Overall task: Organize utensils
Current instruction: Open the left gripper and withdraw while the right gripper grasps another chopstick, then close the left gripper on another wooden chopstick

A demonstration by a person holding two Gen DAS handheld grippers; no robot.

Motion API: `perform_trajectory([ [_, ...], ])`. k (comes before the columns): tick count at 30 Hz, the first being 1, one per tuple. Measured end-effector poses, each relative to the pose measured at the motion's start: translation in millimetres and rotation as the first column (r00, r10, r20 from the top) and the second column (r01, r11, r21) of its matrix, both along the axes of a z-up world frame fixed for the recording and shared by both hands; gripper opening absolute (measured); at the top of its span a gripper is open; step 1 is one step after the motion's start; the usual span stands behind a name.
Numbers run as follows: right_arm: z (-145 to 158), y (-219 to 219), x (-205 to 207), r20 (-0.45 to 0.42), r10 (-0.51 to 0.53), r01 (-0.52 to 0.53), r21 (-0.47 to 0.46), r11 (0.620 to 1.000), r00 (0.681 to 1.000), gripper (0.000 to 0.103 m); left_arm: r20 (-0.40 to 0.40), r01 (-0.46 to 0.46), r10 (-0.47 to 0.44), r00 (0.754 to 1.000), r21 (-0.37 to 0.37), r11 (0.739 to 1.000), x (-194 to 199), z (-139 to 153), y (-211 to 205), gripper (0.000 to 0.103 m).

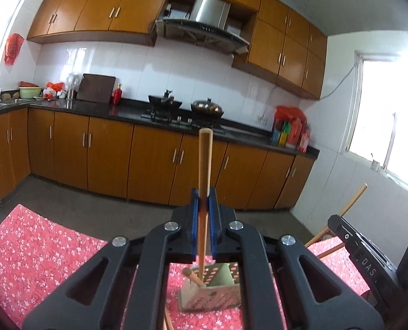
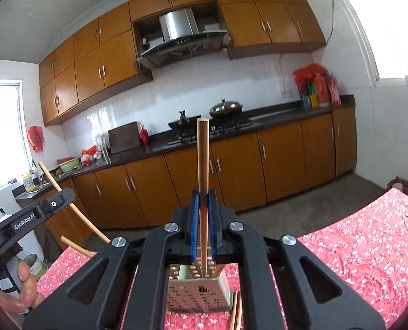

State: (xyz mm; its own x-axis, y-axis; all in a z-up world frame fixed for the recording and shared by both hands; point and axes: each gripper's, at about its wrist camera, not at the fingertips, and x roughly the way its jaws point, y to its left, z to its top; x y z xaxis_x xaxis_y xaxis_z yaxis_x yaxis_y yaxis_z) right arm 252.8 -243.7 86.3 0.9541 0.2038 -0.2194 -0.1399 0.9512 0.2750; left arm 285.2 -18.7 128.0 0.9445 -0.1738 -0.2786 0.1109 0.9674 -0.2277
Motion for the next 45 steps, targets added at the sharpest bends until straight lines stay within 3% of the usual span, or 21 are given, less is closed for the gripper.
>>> perform_trajectory([
  [5,5.0,-1.6,-3.2,0.003,0.0,0.0,-0.002,1.0,1.0,0.008,0.0,-0.006,0.006,1.0,0.008,1.0,-2.0,1.6,2.0,0.017],
  [9,14.9,-6.4,-12.6,0.028,-0.01,0.01,-0.005,1.0,1.0,0.021,0.014,-0.017,0.017,1.0,-0.007,1.0,-10.0,7.8,8.3,0.022],
  [16,20.3,-35.1,-50.1,0.042,-0.077,0.078,-0.007,0.997,0.996,0.022,0.024,-0.051,0.051,0.998,-0.014,0.999,-53.9,15.2,35.8,0.03],
  [19,-1.8,-50.2,-60.7,-0.031,-0.117,0.116,-0.021,0.993,0.993,0.022,-0.01,-0.079,0.08,0.997,0.025,0.997,-73.7,0.8,49.2,0.032],
  [22,-46.0,-60.0,-56.2,-0.195,-0.133,0.127,-0.047,0.991,0.972,0.022,-0.085,-0.119,0.127,0.988,0.098,0.988,-84.5,-29.1,62.2,0.033],
  [26,-108.1,-55.6,-47.4,-0.404,-0.075,0.057,-0.056,0.997,0.912,0.022,-0.218,-0.142,0.176,0.96,0.165,0.976,-86.7,-80.6,78.8,0.033],
  [29,-148.7,-40.5,-43.7,-0.52,0.033,-0.036,0.005,0.999,0.853,0.02,-0.322,-0.142,0.183,0.929,0.149,0.979,-87.9,-116.2,91.0,0.033],
  [34,-174.1,-11.5,-42.2,-0.577,0.097,-0.124,-0.006,0.992,0.811,0.019,-0.414,-0.114,0.155,0.897,0.122,0.986,-96.4,-154.4,90.2,0.033],
  [39,-190.6,6.5,-40.7,-0.613,0.078,-0.141,-0.055,0.989,0.786,0.015,-0.449,-0.079,0.121,0.885,0.111,0.991,-100.2,-169.7,79.2,0.033],
  [45,-191.4,-5.2,-36.1,-0.599,-0.014,-0.083,-0.135,0.987,0.801,0.008,-0.477,-0.02,0.06,0.877,0.089,0.996,-98.0,-178.7,61.0,0.033],
])
